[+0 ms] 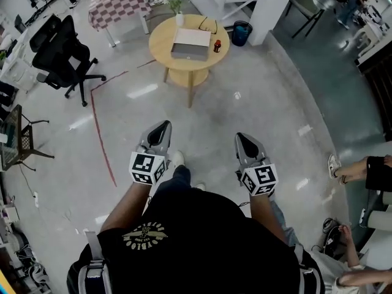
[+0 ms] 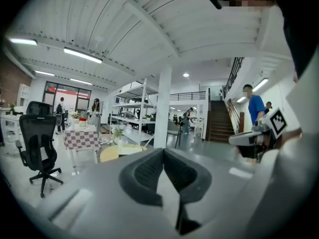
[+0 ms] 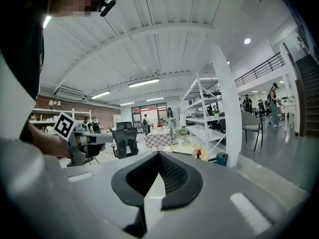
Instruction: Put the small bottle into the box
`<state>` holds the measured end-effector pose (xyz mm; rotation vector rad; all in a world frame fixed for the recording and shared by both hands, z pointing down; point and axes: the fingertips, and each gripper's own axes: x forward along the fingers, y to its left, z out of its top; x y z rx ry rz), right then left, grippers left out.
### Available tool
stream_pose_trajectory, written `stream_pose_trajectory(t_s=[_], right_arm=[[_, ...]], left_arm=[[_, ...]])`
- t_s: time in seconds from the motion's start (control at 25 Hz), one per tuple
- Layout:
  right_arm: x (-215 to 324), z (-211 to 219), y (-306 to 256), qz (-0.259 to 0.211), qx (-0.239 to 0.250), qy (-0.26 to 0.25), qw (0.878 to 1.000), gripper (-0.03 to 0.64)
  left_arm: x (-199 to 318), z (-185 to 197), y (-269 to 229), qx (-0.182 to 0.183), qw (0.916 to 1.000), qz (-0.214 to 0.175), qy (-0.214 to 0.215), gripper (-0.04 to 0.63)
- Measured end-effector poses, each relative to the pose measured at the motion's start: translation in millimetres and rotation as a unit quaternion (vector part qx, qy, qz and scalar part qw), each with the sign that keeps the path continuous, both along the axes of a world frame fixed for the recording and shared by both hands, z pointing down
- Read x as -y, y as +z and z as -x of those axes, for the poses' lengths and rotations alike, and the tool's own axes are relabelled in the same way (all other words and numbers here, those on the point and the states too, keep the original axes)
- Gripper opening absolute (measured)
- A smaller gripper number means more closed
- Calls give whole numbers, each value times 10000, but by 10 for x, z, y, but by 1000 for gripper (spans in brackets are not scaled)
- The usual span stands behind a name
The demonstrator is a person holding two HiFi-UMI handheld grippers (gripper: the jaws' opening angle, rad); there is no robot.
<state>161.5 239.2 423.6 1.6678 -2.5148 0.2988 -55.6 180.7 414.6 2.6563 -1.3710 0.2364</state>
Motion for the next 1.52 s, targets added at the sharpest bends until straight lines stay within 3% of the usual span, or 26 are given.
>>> stream_pose_trajectory(t_s=[0.2, 0.52, 1.04, 1.52], right_arm=[[163, 38, -30, -33, -6, 35, 10000, 8], [55, 38, -54, -28, -14, 18, 10000, 8], [-244, 58, 306, 388, 52, -84, 9992, 8], [392, 472, 310, 370, 29, -391, 9985, 8]], left_arm=[[237, -30, 39, -74, 9999, 67, 59, 0], [234, -44, -107, -215, 9996, -160, -27, 0], [-190, 15, 282, -72, 9996, 245, -132, 0], [326, 335, 297, -12, 9995, 52, -320, 0]])
